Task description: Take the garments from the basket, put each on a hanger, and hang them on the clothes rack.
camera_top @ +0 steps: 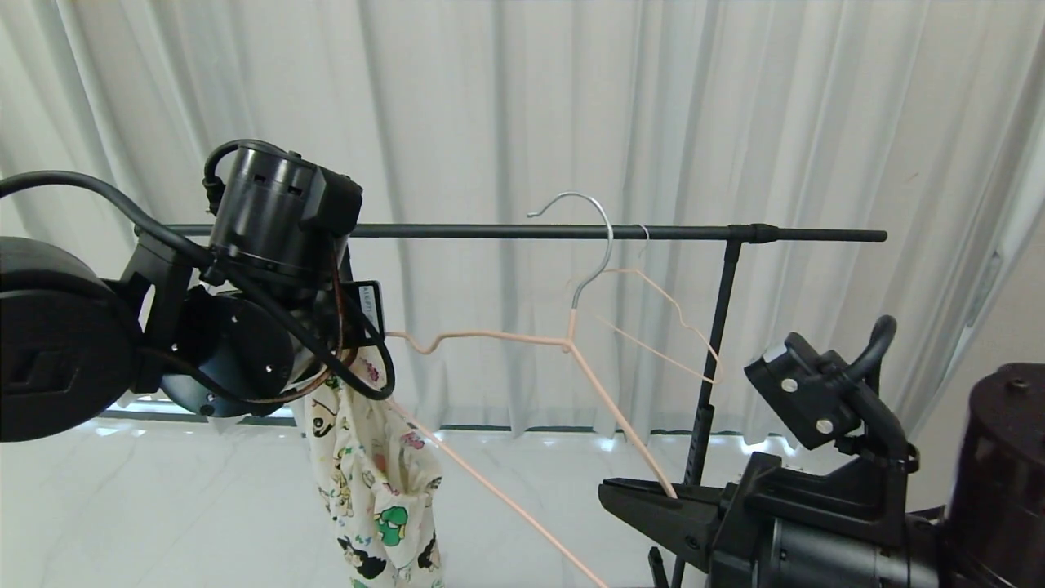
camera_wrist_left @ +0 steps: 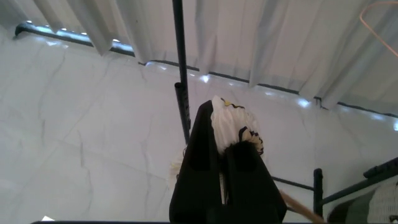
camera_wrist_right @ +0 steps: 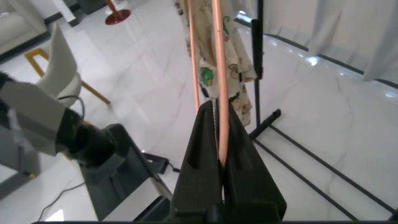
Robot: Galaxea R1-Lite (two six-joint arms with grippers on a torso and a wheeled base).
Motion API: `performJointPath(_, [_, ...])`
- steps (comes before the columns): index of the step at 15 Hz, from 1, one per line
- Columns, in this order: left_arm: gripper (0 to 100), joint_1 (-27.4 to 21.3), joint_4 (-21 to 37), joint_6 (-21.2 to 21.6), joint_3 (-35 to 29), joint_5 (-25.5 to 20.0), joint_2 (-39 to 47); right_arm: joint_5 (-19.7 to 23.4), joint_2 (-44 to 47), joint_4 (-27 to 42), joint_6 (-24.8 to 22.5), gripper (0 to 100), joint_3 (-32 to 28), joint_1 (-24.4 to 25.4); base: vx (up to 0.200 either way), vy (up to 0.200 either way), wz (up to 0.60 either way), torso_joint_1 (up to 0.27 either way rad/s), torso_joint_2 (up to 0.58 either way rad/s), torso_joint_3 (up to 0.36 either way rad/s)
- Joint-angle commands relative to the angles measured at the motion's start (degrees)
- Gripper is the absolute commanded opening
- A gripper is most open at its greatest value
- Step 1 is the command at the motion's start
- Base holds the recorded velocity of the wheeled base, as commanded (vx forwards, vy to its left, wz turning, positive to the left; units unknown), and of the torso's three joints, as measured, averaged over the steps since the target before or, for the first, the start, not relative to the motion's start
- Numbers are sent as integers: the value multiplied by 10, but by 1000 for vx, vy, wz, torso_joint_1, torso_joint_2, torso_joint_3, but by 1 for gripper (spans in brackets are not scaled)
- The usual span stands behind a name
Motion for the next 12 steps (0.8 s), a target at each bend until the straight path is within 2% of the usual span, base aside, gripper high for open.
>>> performJointPath(1, [0, -1, 0, 0, 0, 0, -1, -11, 23, 0, 1, 0, -11, 0, 0, 0, 0, 0, 0, 0])
performJointPath(5, [0, -29, 0, -9, 0, 0, -2, -14, 34, 0, 0, 0, -31, 0, 0, 0, 0, 0, 0, 0])
performJointPath(12, [0, -123, 0, -9, -24, -2, -15, -14, 67, 0, 0, 0, -56, 0, 0, 0, 0, 0, 0, 0])
